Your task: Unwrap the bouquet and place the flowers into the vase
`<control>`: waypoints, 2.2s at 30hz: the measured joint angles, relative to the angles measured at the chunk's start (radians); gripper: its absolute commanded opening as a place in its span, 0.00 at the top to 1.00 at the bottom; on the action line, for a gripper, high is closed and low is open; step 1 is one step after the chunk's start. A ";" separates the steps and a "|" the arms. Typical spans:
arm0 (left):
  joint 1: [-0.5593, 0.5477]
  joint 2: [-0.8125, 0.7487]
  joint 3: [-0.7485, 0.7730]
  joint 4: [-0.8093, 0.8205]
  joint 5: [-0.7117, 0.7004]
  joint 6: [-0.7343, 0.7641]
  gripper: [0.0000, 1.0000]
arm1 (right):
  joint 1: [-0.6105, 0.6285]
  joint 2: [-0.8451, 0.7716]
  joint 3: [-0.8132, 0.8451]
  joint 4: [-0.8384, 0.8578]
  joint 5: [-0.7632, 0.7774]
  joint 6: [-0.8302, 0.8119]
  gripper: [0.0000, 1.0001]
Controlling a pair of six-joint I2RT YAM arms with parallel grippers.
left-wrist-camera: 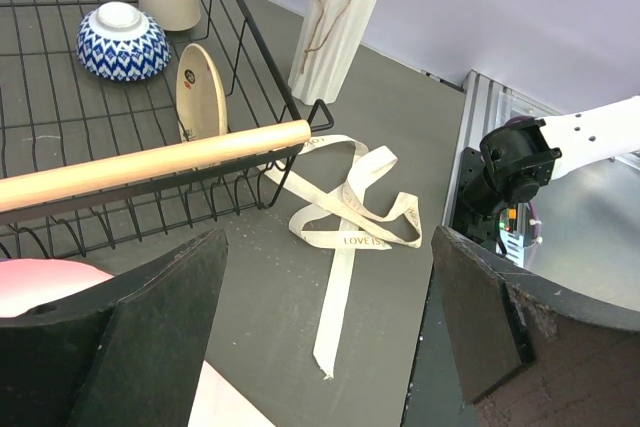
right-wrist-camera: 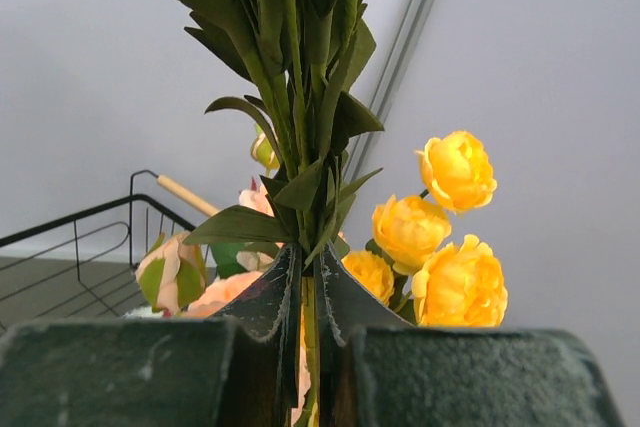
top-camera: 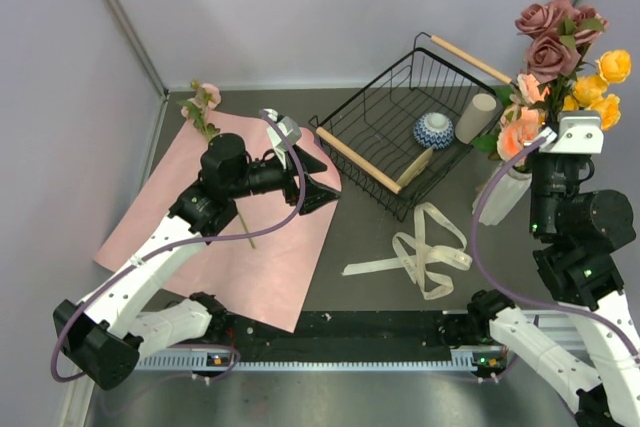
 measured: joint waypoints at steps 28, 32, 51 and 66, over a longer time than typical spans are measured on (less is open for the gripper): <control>0.000 0.000 0.000 0.003 0.000 0.000 0.11 | 0.000 -0.084 -0.171 0.043 0.037 0.061 1.00; 0.000 0.000 0.000 0.003 0.000 0.000 0.11 | 0.000 -0.133 -0.221 0.040 0.084 0.108 1.00; 0.000 -0.001 0.000 0.004 0.001 0.000 0.11 | 0.000 -0.149 -0.345 0.031 0.245 0.275 1.00; 0.000 -0.010 0.000 0.004 0.001 0.000 0.11 | 0.000 -0.125 -0.430 0.066 0.358 0.397 1.00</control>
